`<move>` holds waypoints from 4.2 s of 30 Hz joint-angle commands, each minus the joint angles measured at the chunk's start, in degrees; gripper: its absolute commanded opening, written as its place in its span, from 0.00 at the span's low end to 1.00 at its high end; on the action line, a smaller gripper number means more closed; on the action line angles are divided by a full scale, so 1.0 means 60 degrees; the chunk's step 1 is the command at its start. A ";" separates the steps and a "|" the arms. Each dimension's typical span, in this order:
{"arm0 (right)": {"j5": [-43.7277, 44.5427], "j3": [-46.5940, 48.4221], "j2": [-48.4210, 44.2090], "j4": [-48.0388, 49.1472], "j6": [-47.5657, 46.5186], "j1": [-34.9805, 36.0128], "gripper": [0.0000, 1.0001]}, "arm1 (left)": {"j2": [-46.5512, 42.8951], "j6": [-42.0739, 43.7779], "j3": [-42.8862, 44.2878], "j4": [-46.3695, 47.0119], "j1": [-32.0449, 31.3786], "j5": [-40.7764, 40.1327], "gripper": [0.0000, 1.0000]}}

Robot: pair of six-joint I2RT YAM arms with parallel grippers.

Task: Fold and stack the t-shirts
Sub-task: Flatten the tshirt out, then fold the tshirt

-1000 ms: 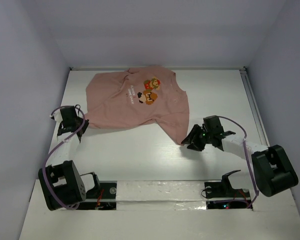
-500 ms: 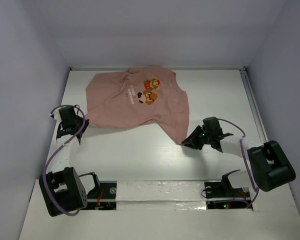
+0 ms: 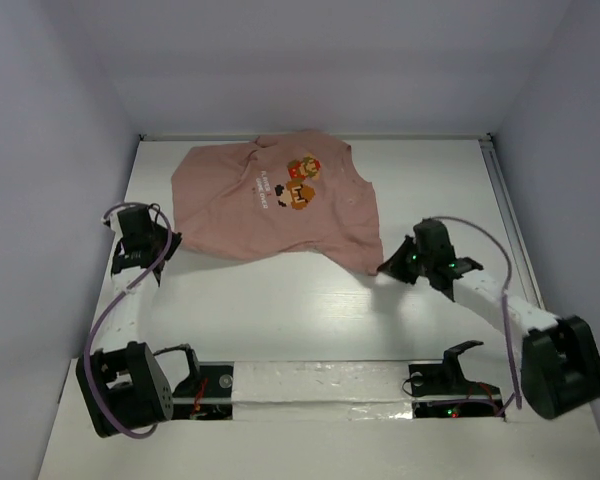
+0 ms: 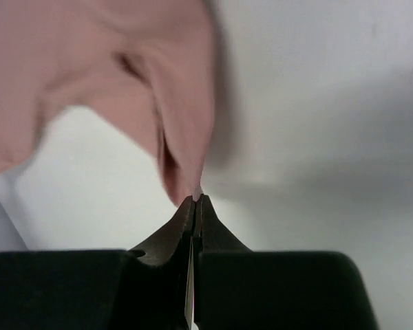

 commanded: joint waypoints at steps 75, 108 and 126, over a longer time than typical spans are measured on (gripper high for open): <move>-0.1455 0.1401 -0.1638 -0.2532 -0.3354 -0.4072 0.00 | 0.2421 0.0452 -0.0039 0.3345 -0.0927 0.0286 0.00; -0.0253 0.8892 0.3837 -0.2153 -0.4231 -0.4072 0.00 | 0.3928 -0.0324 0.2488 0.2217 -0.0839 0.0228 0.00; 0.0025 1.2731 0.7799 -0.3165 -0.4921 -0.3251 0.65 | 0.5868 0.0437 0.4924 0.1122 -0.0723 -0.0343 0.75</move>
